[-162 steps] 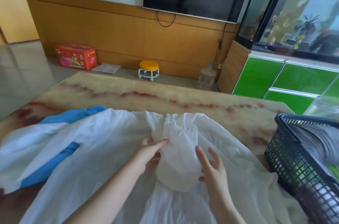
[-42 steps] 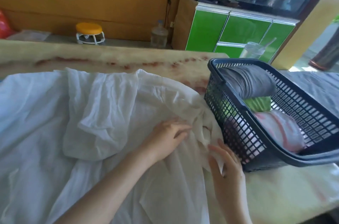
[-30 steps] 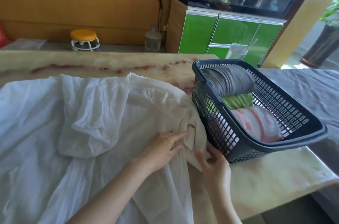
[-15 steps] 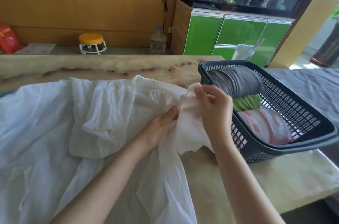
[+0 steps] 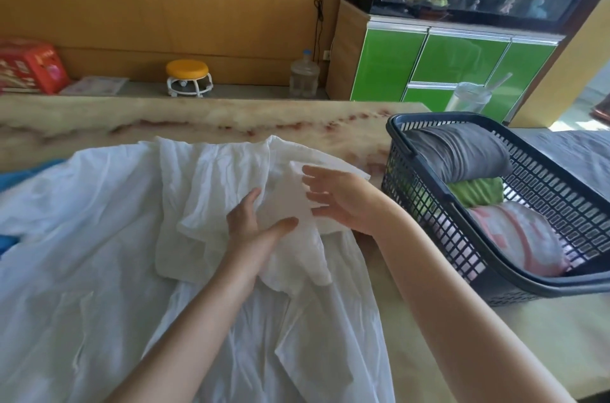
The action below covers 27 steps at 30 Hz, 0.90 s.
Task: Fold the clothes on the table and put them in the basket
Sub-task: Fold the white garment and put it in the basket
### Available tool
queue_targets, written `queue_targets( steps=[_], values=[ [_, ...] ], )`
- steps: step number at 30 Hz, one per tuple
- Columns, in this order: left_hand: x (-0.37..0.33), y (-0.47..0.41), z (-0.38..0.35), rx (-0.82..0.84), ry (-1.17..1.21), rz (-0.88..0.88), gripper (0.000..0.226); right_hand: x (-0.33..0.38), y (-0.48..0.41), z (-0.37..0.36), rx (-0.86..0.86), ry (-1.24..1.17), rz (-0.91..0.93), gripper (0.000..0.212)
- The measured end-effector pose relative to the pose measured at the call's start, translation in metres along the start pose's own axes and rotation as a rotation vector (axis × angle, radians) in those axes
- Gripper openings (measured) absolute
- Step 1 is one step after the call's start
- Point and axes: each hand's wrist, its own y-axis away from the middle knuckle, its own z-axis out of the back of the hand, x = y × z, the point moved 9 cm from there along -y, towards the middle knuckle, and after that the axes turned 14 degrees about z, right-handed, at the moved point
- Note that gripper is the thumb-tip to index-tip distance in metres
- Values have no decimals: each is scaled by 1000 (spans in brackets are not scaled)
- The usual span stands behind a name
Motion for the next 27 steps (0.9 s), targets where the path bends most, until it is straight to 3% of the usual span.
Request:
queue_targets(
  steps=[3,7,11,15,17,20,23,27],
  values=[
    [1,3,-1,50,-95,-87,58,1,10,18,6,309,51,40],
    [5,4,-15,48,-270,-127,59,-7,30,18,8,292,65,38],
    [12,-1,-24,108,-201,-71,48,-27,40,9,10,229,51,33],
    [8,4,-22,145,-112,-58,40,-42,31,8,10,645,36,36],
    [2,9,-18,130,-96,-91,35,-44,28,3,-23,542,49,17],
    [-10,14,-8,96,-43,-120,26,-31,23,-9,-60,149,166,7],
    [-20,22,-2,143,31,-99,45,-15,14,-21,-50,-83,226,7],
    [-20,14,17,44,-167,-39,112,-8,1,-51,145,-216,179,39]
  ],
)
